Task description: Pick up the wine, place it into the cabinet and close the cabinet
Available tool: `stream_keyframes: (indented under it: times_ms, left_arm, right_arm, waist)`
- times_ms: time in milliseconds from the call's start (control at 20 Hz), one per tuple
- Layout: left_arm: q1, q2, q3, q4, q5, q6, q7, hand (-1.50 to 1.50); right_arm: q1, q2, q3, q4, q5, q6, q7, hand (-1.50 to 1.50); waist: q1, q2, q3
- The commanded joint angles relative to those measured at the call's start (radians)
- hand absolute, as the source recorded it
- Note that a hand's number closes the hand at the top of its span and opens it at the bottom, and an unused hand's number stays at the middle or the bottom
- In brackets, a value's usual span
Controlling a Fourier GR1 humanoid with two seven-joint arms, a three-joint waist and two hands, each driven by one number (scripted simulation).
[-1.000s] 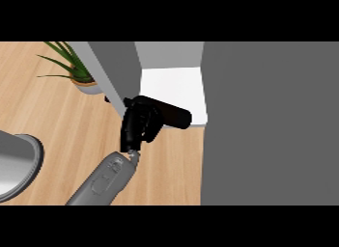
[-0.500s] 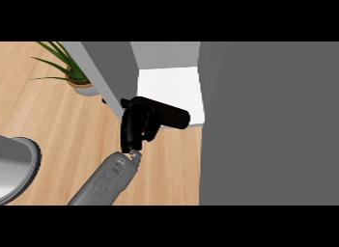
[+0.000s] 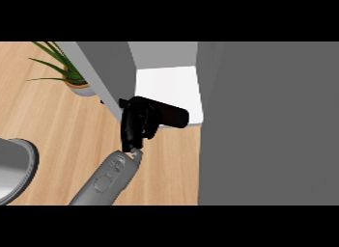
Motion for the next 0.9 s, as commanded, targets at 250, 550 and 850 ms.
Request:
stream_keyframes:
  times_ms: [250, 550, 850]
  left_arm:
    - [-0.235, 0.05, 0.01, 0.227, -0.087, 0.006, 0.038, 1.5]
    - [-0.311, 0.061, -0.051, 0.292, -0.158, 0.006, 0.081, 1.5]
    - [-0.447, -0.014, 0.002, 0.481, -0.123, 0.0, 0.05, 1.5]
  right_arm:
    - [0.017, -0.015, -0.002, -0.057, -0.063, 0.01, 0.019, -1.5]
    - [0.027, -0.006, 0.014, -0.053, -0.066, 0.025, -0.001, -1.5]
    - [0.021, -0.003, 0.014, -0.039, -0.069, 0.028, -0.008, -1.5]
  waist:
    - [-0.044, 0.041, -0.015]
    - [-0.059, 0.043, -0.014]
    - [-0.041, 0.049, -0.017]
